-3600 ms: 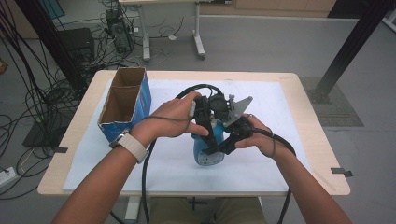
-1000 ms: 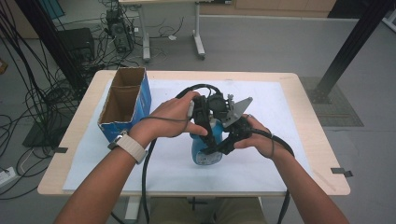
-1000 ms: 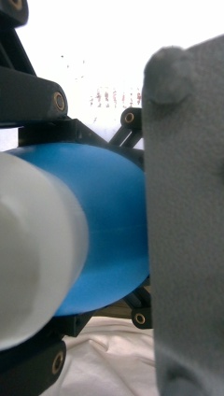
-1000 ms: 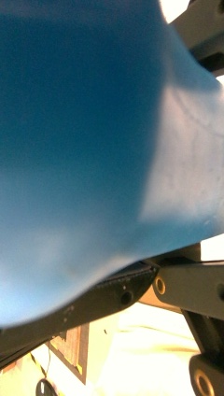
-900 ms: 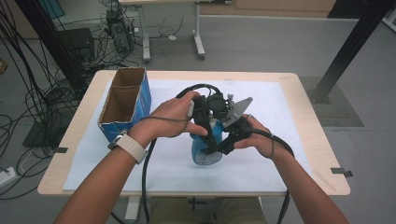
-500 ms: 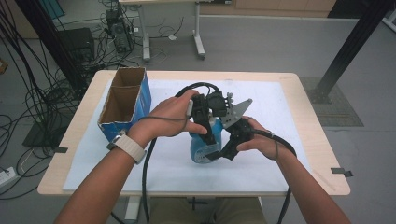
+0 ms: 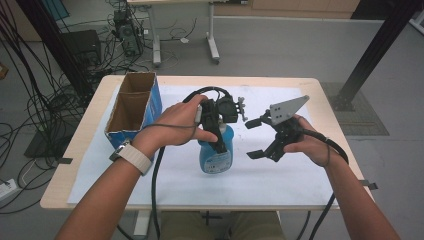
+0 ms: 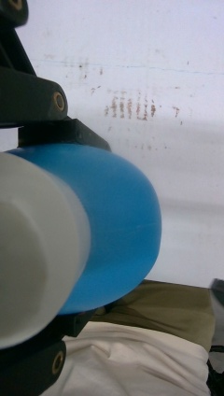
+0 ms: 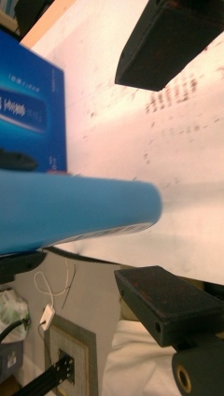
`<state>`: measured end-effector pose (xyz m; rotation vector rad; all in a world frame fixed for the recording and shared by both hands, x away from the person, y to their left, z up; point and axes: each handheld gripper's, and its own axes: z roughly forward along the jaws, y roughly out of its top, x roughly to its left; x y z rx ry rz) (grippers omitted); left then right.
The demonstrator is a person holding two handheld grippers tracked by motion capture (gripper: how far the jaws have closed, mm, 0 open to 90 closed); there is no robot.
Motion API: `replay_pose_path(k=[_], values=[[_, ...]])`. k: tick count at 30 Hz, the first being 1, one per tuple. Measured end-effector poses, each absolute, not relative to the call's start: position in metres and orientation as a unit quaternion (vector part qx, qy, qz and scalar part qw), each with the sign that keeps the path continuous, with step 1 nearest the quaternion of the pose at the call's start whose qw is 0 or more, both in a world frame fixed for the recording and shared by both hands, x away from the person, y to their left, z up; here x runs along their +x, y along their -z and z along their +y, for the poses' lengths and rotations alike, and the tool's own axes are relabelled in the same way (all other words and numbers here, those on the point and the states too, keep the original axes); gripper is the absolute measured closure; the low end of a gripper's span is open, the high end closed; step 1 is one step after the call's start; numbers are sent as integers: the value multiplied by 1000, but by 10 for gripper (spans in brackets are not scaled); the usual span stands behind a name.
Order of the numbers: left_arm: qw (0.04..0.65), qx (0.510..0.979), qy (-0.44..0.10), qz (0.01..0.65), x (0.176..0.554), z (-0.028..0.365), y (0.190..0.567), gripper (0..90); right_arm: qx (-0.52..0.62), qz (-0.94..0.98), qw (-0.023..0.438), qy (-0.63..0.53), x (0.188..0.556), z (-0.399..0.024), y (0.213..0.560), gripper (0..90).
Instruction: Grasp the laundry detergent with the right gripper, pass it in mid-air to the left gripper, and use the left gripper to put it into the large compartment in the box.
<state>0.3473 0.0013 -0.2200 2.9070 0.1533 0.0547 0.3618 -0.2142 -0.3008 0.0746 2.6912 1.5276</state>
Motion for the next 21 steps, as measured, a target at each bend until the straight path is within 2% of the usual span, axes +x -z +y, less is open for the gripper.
replay_pose_path(k=[9, 21], values=[[107, 991, -29, 77, 350, 4, 218, 378, 50, 880, 36, -471, 364, -241, 300, 68], [107, 981, -52, 153, 357, 13, 204, 377, 73, 898, 58, -430, 367, -264, 295, 68]])
